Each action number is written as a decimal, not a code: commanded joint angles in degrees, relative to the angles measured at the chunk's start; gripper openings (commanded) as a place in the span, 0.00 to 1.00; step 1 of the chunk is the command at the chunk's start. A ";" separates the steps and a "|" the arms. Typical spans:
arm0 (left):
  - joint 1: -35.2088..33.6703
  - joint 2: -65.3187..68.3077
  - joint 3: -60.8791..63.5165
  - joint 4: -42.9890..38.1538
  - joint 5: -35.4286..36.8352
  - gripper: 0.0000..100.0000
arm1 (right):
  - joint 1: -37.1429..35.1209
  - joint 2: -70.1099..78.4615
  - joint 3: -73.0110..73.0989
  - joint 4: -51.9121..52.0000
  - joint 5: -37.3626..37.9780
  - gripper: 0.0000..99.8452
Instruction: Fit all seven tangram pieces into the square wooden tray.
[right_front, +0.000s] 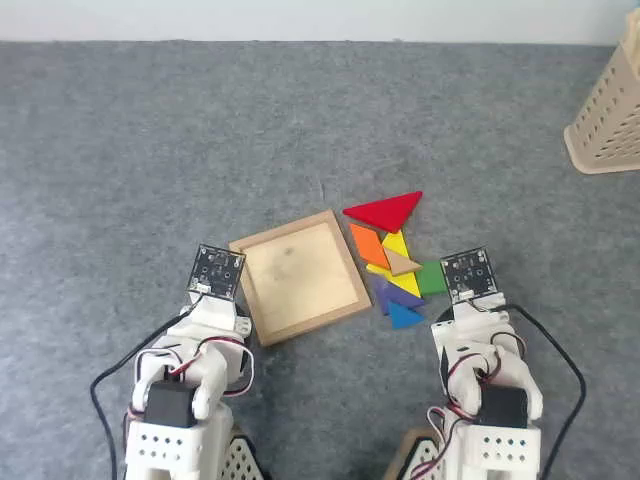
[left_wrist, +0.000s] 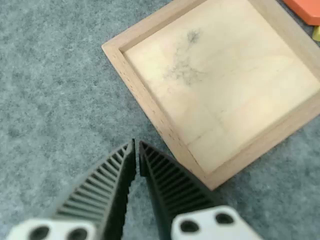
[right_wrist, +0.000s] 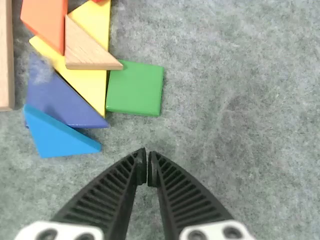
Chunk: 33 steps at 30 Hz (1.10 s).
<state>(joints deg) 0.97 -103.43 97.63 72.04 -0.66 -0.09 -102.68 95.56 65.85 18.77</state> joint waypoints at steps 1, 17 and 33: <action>0.00 -1.23 -1.10 0.35 0.35 0.01 | 0.31 -0.92 0.88 0.31 -0.53 0.01; 0.09 -1.23 -1.10 0.35 0.35 0.01 | 0.13 -0.92 0.88 0.31 -0.88 0.01; 0.00 -1.23 -1.10 0.35 0.35 0.01 | -1.19 -1.19 0.88 -7.60 -0.62 0.01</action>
<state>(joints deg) 0.97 -103.43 97.63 72.04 -0.66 -0.09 -102.68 95.56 60.92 18.77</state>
